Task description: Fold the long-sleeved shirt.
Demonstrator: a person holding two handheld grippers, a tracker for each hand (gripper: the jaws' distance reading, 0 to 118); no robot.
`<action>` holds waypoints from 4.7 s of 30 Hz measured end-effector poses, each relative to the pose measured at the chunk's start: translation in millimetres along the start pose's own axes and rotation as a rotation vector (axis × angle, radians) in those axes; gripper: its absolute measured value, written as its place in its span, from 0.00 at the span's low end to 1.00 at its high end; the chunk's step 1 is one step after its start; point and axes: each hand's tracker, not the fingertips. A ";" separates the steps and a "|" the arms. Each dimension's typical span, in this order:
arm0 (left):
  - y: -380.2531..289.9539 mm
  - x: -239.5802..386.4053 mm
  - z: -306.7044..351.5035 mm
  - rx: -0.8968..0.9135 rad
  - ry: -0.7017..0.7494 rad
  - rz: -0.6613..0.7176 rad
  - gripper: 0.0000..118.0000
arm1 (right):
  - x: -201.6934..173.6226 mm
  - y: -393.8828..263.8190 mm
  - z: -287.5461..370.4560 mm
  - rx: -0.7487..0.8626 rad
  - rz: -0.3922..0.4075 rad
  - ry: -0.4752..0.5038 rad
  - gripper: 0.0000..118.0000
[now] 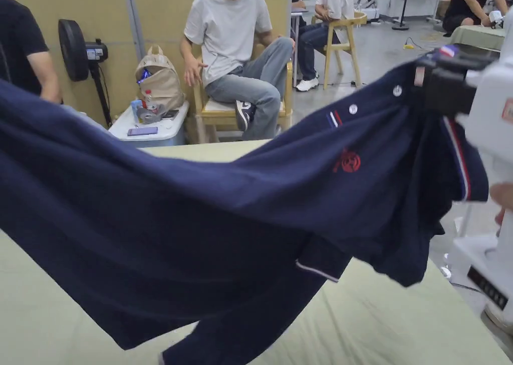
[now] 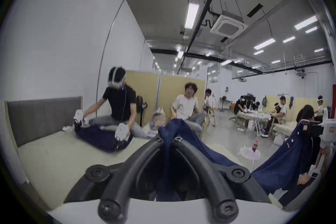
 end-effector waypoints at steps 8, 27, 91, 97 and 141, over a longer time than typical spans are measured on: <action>107.9 -4.2 -83.1 0.066 0.083 0.031 0.01 | -15.3 127.4 -87.1 -0.011 0.034 0.027 0.12; 137.4 25.9 -295.9 0.043 0.163 -0.102 0.01 | -37.3 210.2 -323.0 0.006 0.119 -0.221 0.12; -305.5 20.0 17.5 -0.601 -0.093 0.017 0.00 | -54.4 -296.4 27.5 -0.419 -0.131 0.028 0.00; -358.7 -8.0 -143.2 -0.791 -0.159 -0.026 0.72 | -41.7 -316.4 4.3 -0.481 -0.207 0.021 0.00; -327.6 -37.4 -66.7 -0.725 0.014 -0.046 0.00 | 37.0 -428.9 -190.5 -1.019 0.006 0.015 0.46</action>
